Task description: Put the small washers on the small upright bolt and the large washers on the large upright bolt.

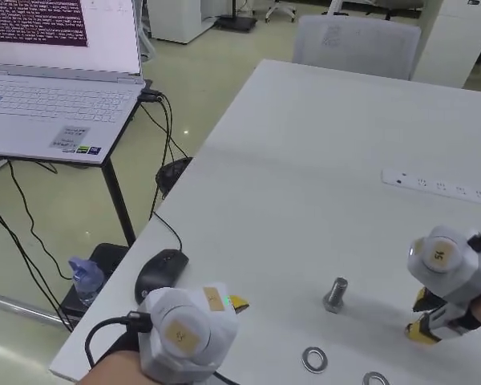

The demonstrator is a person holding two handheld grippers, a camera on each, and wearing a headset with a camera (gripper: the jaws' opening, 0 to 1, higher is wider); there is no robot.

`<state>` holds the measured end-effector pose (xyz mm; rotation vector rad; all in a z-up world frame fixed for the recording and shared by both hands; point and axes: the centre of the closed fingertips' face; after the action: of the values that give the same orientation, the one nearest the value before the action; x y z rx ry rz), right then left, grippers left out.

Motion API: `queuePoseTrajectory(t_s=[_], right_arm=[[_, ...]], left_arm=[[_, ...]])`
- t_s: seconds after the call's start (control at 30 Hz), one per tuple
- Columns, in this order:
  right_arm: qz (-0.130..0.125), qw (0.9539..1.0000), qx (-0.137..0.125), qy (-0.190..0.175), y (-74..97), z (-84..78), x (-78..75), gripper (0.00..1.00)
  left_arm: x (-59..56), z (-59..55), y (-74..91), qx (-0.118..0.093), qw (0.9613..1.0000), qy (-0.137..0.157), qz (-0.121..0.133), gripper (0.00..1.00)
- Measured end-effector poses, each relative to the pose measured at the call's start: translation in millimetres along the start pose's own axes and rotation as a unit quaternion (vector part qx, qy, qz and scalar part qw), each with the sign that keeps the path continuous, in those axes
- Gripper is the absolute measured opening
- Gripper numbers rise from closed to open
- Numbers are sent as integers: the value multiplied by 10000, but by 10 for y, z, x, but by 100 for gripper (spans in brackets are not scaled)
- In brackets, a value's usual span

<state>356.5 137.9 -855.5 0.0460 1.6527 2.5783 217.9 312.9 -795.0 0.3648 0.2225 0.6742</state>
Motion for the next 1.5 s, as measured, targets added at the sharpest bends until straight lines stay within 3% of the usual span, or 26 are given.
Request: queuePoseTrajectory(t_s=[0.2,0.37,0.73,1.07,1.5], right_arm=[[49,9999,-127,100,44,128,48,35],[190,9985,-398,318,69,311,154,36],[453,9956,-531,623,55,465,388,38],[565,9951,-463,671,1,396,674,38],[588,9940,-533,751,-23,321,919,36]], left_arm=[[0,15,13,-17,10000,-9,11,89],[-8,17,24,-10,10000,-8,11,89],[-5,52,45,-49,10000,-12,26,89],[1,74,45,-62,10000,-55,13,88],[-18,87,59,-38,9999,-111,-10,88]])
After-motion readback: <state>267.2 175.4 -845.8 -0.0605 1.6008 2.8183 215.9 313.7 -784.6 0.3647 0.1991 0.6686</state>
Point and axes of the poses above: the centre of the closed fingertips' face, and the gripper's own axes: y roughly backward along the fingers, x roughly to its left, z roughly out of its top, and after that the axes turned 14 degrees about -x, right-handed
